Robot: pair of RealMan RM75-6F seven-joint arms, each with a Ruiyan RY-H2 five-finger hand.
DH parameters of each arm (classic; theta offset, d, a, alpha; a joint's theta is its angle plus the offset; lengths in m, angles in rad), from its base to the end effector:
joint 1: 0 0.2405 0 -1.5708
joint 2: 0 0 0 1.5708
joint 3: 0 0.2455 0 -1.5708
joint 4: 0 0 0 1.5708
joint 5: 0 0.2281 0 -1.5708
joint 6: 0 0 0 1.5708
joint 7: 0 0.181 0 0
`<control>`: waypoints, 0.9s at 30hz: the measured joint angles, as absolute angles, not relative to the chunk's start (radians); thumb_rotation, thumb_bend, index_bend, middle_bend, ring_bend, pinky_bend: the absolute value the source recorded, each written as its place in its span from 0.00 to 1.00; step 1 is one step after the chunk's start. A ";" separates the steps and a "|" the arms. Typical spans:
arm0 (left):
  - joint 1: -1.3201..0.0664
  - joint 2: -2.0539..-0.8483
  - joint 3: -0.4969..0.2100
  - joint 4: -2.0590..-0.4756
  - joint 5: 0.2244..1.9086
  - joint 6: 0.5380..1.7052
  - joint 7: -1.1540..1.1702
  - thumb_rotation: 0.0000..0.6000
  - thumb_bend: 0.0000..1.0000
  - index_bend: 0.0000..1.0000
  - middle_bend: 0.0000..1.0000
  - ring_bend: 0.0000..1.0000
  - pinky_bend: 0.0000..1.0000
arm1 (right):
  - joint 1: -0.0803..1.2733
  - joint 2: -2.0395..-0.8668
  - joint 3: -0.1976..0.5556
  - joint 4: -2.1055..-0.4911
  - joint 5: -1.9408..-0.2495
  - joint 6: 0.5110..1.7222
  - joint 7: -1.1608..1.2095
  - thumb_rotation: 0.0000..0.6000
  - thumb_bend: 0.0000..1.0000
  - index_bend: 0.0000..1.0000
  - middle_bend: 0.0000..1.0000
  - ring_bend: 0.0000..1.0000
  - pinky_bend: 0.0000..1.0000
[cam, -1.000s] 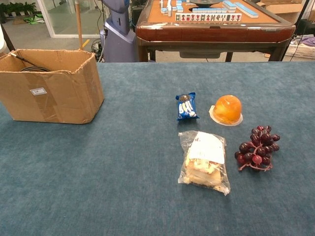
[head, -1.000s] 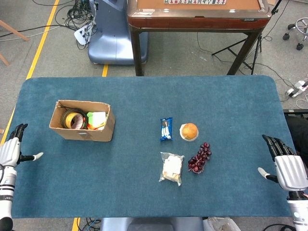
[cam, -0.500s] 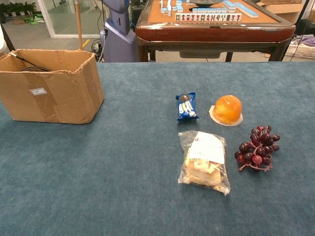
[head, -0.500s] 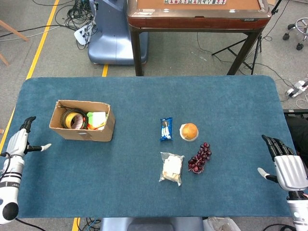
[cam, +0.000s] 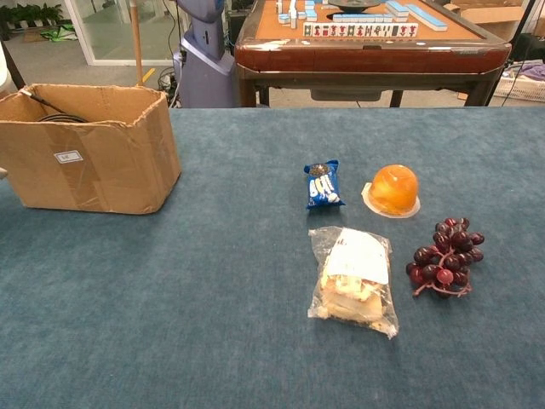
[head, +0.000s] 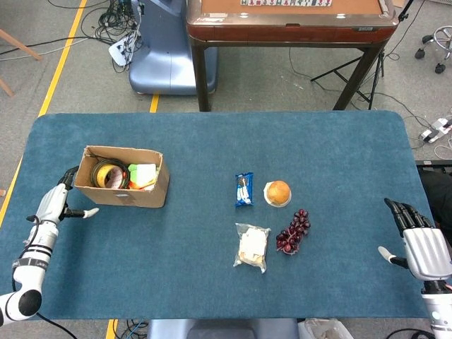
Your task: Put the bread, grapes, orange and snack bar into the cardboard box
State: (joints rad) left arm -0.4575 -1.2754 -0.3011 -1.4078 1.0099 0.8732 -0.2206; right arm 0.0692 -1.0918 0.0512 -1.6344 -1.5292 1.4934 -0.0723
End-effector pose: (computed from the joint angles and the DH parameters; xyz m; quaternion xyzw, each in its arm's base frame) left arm -0.3014 0.3818 0.0832 -0.4939 -0.5913 -0.4072 0.4906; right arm -0.3040 -0.2140 0.1436 0.6124 -0.3596 0.3707 0.5985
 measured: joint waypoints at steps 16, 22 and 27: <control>-0.510 -1.284 -0.277 -1.557 1.023 0.877 -0.139 1.00 0.00 0.00 0.00 0.06 0.16 | 0.072 -1.083 0.047 -1.635 -1.535 1.484 -0.055 1.00 0.00 0.09 0.17 0.14 0.33; -0.529 -1.285 -0.272 -1.630 1.002 0.894 -0.090 1.00 0.00 0.00 0.01 0.06 0.16 | 0.076 -1.077 0.041 -1.640 -1.541 1.474 -0.046 1.00 0.00 0.09 0.17 0.14 0.33; -0.551 -1.289 -0.266 -1.682 0.981 0.906 -0.032 1.00 0.00 0.00 0.01 0.06 0.16 | 0.076 -1.068 0.035 -1.650 -1.549 1.471 -0.037 1.00 0.00 0.12 0.19 0.15 0.33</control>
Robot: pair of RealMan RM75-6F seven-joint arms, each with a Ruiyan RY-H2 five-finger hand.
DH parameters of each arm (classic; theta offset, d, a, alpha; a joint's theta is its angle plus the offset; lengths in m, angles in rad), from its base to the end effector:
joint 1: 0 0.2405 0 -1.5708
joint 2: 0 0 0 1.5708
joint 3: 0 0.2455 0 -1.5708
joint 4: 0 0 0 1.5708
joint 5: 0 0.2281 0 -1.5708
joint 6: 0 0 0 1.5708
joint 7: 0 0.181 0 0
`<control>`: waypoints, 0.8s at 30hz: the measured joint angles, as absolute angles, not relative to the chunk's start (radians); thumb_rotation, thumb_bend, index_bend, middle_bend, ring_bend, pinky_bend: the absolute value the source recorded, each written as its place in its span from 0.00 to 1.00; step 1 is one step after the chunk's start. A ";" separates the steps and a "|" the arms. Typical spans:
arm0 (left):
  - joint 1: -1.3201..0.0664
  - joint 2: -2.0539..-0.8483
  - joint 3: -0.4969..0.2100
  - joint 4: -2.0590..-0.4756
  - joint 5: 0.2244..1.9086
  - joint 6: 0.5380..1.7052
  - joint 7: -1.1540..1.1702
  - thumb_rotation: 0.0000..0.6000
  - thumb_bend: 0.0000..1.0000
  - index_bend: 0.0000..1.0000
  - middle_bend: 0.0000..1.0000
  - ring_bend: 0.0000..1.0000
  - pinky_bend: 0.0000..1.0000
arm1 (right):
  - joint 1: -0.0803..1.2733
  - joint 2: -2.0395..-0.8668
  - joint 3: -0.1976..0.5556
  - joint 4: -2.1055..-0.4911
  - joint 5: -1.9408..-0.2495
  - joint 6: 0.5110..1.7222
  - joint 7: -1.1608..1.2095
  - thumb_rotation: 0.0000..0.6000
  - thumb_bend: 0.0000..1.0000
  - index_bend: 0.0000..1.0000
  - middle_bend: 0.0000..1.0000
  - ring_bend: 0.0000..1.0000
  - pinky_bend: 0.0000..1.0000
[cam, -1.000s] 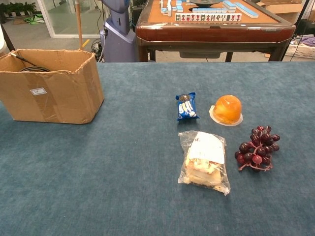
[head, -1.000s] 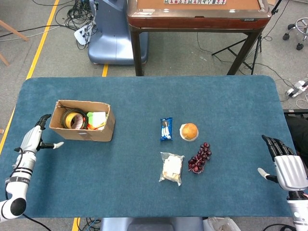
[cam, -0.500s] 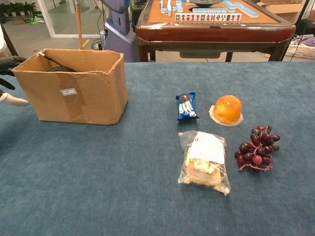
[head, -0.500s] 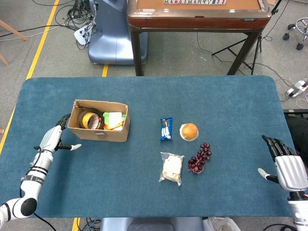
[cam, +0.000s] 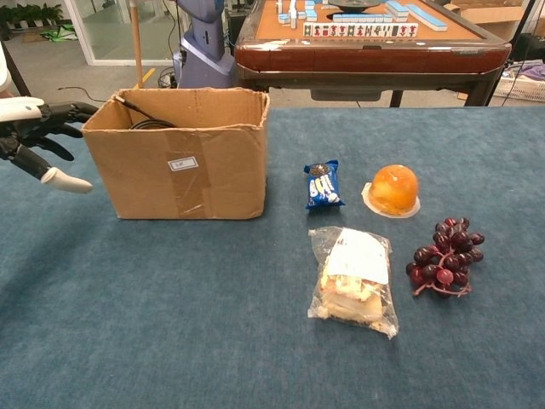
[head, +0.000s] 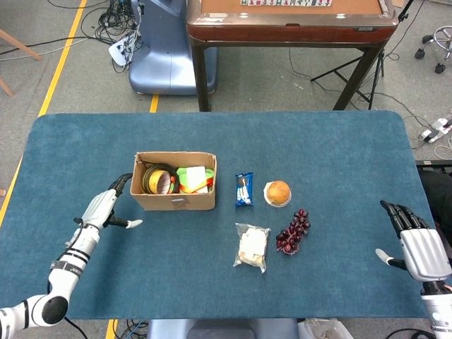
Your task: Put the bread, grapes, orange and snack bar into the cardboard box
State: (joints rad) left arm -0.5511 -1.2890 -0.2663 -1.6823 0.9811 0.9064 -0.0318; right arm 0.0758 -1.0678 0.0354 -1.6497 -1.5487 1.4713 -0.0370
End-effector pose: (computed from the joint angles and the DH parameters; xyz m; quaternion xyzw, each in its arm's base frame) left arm -0.1986 0.3632 0.0291 -0.5753 -0.5846 -0.4125 0.3962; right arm -0.3016 -0.2121 0.1419 0.6220 -0.3720 0.3723 0.5797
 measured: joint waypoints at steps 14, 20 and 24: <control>-0.620 -1.333 -0.223 -1.812 0.921 0.934 0.115 1.00 0.00 0.00 0.02 0.06 0.16 | 0.059 -1.017 0.032 -1.696 -1.529 1.479 -0.035 1.00 0.00 0.19 0.26 0.20 0.33; -0.651 -1.356 -0.205 -1.826 0.919 0.919 0.152 1.00 0.00 0.00 0.03 0.06 0.14 | 0.061 -1.013 0.032 -1.699 -1.522 1.467 -0.044 1.00 0.00 0.19 0.27 0.20 0.33; -0.676 -1.372 -0.199 -1.829 0.906 0.913 0.180 1.00 0.00 0.00 0.03 0.06 0.13 | 0.063 -1.011 0.031 -1.704 -1.517 1.458 -0.052 1.00 0.00 0.19 0.27 0.20 0.33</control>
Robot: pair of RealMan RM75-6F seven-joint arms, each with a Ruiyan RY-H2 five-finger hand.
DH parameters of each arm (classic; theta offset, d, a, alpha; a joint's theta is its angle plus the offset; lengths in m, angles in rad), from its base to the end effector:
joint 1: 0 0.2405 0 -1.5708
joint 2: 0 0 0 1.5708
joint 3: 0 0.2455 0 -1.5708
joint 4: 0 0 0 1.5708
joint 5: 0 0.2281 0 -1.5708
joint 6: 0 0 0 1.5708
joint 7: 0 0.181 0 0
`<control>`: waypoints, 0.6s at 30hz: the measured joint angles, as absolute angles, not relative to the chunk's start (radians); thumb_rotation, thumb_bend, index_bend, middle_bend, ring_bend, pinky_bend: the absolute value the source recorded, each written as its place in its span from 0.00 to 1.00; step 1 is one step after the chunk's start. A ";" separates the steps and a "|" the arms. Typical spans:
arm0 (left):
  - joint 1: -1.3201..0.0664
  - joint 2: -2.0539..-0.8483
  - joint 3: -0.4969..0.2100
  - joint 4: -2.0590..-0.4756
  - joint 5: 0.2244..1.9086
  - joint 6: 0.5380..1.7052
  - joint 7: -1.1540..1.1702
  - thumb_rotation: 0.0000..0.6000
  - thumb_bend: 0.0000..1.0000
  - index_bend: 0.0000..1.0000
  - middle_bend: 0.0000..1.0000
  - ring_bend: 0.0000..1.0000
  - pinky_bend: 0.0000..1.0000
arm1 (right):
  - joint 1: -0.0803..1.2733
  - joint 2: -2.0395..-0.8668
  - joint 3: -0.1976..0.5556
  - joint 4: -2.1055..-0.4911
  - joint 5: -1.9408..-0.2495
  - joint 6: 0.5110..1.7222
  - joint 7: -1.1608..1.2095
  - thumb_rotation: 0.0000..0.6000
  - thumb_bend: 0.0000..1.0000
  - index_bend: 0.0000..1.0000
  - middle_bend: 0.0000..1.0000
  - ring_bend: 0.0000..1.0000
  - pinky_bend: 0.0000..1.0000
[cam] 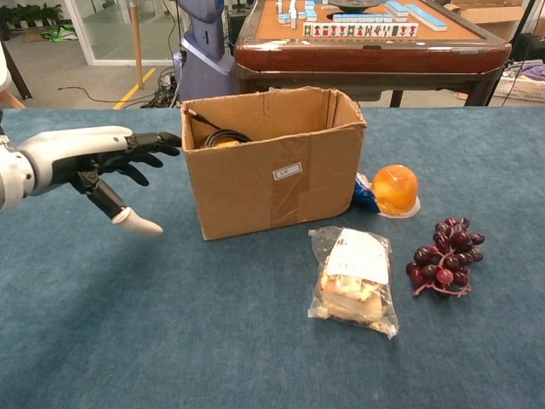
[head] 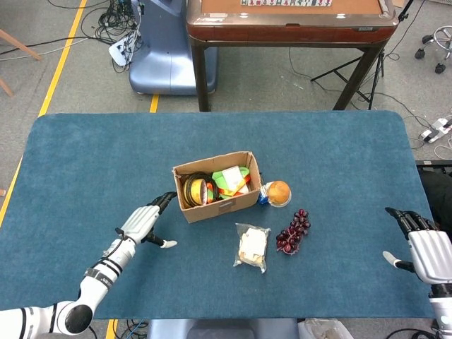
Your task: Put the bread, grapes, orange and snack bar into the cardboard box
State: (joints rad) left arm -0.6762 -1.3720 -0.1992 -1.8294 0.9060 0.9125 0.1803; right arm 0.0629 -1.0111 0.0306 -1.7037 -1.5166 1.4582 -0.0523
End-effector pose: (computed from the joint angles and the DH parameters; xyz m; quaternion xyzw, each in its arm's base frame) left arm -0.1237 0.3297 -0.0259 -0.6588 -0.5645 -0.3808 0.3200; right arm -0.3044 -0.2066 0.1535 0.6171 -0.3825 0.3525 0.5904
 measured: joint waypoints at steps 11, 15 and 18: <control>-0.733 -1.408 -0.193 -1.828 0.862 0.913 0.233 1.00 0.00 0.00 0.03 0.06 0.13 | 0.064 -1.008 0.029 -1.708 -1.516 1.453 -0.055 1.00 0.00 0.20 0.27 0.21 0.33; -0.729 -1.400 -0.186 -1.830 0.859 0.934 0.238 1.00 0.00 0.00 0.03 0.06 0.12 | 0.064 -1.008 0.030 -1.707 -1.514 1.452 -0.056 1.00 0.00 0.21 0.27 0.21 0.33; -0.715 -1.386 -0.175 -1.831 0.868 0.964 0.242 1.00 0.00 0.00 0.03 0.06 0.12 | 0.065 -1.009 0.031 -1.707 -1.510 1.450 -0.060 1.00 0.00 0.21 0.27 0.21 0.33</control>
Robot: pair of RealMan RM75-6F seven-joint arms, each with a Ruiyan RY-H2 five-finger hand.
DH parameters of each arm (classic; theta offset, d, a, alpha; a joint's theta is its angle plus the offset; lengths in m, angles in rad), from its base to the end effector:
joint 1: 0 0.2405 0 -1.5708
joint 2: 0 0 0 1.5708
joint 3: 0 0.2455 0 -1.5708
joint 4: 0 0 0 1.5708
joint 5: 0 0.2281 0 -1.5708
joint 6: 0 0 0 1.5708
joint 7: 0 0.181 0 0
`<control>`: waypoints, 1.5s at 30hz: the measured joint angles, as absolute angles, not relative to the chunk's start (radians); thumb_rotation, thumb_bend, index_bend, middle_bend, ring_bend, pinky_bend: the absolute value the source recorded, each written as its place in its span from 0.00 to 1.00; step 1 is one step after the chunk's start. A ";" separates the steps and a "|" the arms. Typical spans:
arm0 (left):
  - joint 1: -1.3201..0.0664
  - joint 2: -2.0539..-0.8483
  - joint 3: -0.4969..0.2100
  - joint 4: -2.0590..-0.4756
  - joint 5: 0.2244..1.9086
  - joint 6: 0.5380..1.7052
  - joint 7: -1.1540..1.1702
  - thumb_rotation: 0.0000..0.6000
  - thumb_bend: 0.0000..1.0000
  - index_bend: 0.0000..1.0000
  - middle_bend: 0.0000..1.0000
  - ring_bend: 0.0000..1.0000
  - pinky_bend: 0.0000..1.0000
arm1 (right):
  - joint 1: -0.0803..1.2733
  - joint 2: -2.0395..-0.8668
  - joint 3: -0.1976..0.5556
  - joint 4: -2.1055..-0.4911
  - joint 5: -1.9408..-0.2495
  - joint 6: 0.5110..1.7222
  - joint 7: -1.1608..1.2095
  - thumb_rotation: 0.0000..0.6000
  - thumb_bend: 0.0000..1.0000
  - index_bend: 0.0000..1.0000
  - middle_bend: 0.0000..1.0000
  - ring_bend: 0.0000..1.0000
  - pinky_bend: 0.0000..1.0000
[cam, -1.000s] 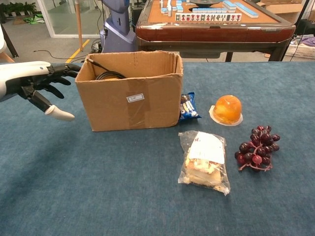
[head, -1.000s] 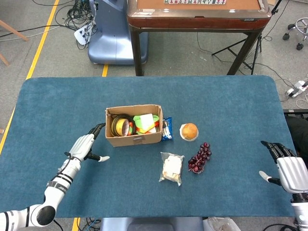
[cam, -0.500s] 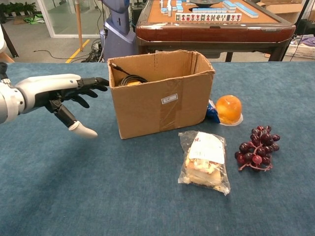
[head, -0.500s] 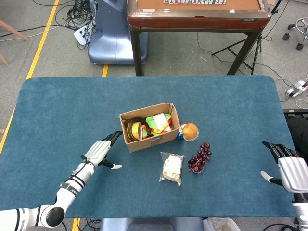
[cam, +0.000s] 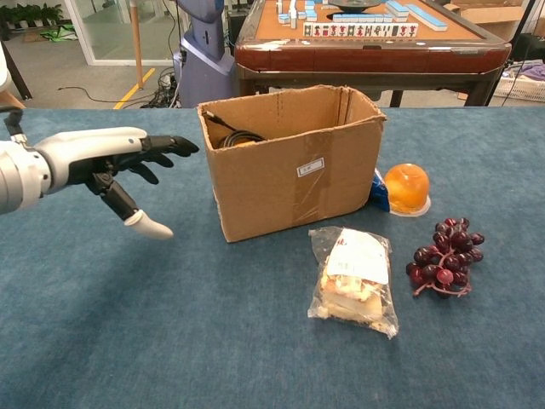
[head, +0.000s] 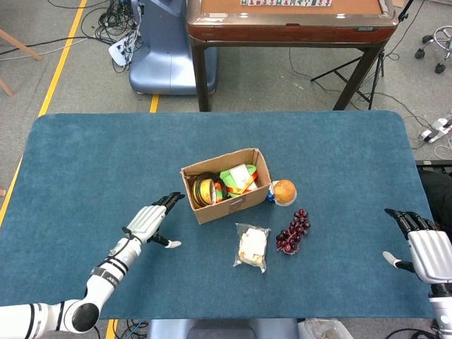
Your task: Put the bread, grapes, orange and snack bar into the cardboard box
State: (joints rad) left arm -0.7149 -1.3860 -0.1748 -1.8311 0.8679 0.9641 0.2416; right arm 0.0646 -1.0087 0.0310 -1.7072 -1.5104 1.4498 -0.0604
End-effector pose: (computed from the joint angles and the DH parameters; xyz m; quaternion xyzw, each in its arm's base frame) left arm -0.1197 0.3313 -0.0274 -0.6693 -0.5455 -0.3743 0.3381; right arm -0.3051 -0.2071 0.1530 0.6185 -0.3835 0.3475 0.5913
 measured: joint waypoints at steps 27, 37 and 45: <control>-0.305 -1.131 0.096 -1.764 1.305 1.378 0.178 1.00 0.00 0.00 0.04 0.06 0.12 | 0.163 -1.079 0.049 -1.675 -1.637 1.409 -0.123 1.00 0.00 0.31 0.45 0.45 0.65; -0.217 -1.147 0.102 -1.670 1.286 1.404 0.164 1.00 0.00 0.03 0.06 0.06 0.12 | 0.308 -1.052 0.051 -1.752 -1.704 1.211 -0.205 1.00 0.00 0.31 0.83 0.86 0.90; -0.193 -1.159 0.076 -1.622 1.283 1.388 0.154 1.00 0.00 0.04 0.06 0.06 0.12 | 0.455 -1.057 0.058 -1.825 -1.703 0.981 -0.302 1.00 0.00 0.30 0.99 0.99 0.99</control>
State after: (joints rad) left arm -0.1929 -1.1586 0.0758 -1.6218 1.2829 1.3878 0.1539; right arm 0.4554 -1.0569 0.0577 -1.8251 -1.7028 0.9811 -0.3021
